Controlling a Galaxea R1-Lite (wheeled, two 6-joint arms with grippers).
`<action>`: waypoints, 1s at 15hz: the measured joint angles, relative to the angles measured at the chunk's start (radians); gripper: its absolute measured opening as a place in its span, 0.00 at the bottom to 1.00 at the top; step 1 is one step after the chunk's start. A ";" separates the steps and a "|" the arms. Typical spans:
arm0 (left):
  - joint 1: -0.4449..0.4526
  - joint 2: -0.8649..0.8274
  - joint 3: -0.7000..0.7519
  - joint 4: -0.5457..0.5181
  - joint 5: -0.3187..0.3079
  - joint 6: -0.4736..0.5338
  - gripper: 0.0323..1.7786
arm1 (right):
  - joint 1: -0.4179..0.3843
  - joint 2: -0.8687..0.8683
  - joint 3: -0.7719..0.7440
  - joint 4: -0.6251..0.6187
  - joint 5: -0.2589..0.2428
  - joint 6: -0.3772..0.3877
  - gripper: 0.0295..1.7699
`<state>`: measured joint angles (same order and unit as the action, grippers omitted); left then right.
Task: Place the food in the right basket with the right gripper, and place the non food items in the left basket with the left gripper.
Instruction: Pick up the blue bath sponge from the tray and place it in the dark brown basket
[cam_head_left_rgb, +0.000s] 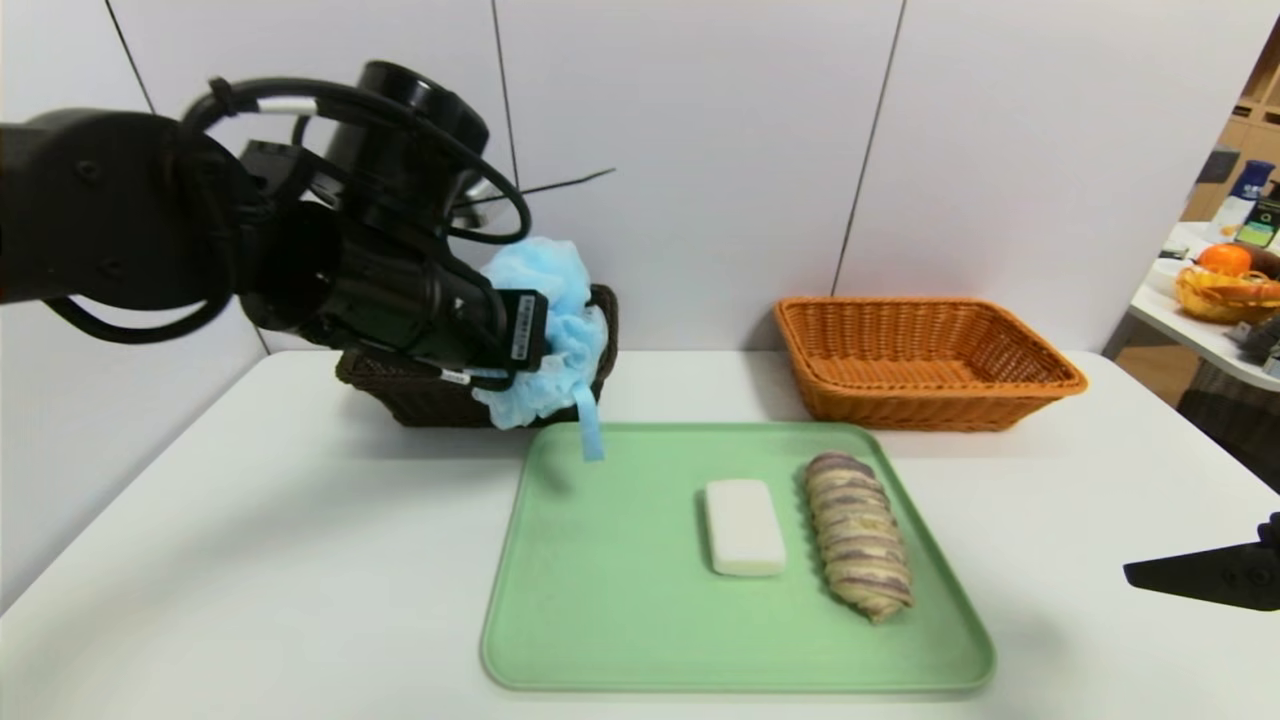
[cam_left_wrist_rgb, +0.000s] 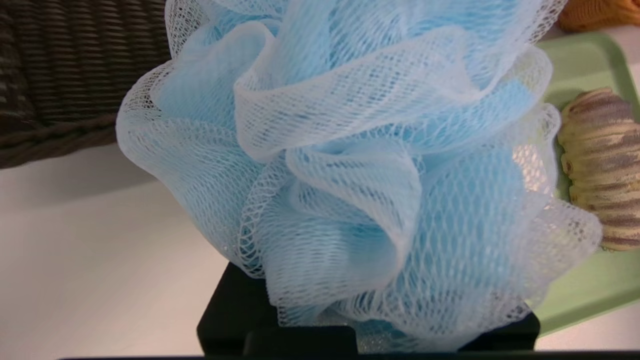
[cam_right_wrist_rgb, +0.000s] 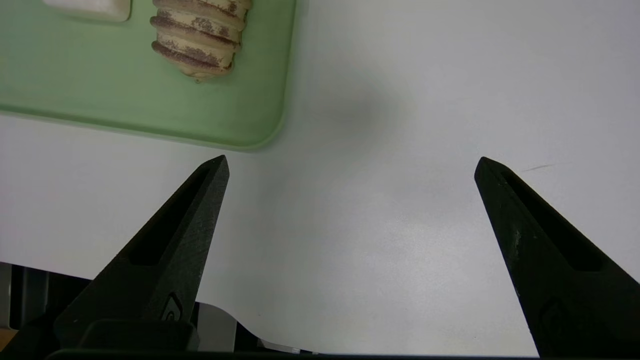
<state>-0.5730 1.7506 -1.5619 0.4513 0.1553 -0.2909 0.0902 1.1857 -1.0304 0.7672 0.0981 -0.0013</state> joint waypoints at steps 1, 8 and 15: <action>0.025 -0.015 -0.024 0.017 -0.001 0.020 0.36 | 0.000 0.001 0.001 0.000 0.000 0.000 0.96; 0.262 0.054 -0.181 0.022 -0.027 0.130 0.34 | -0.002 -0.003 0.010 0.000 0.003 0.000 0.96; 0.386 0.256 -0.298 0.021 -0.101 0.133 0.33 | -0.002 -0.023 0.010 0.000 0.004 0.012 0.96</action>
<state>-0.1870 2.0062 -1.8598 0.4723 0.0547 -0.1583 0.0885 1.1623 -1.0202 0.7677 0.1023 0.0111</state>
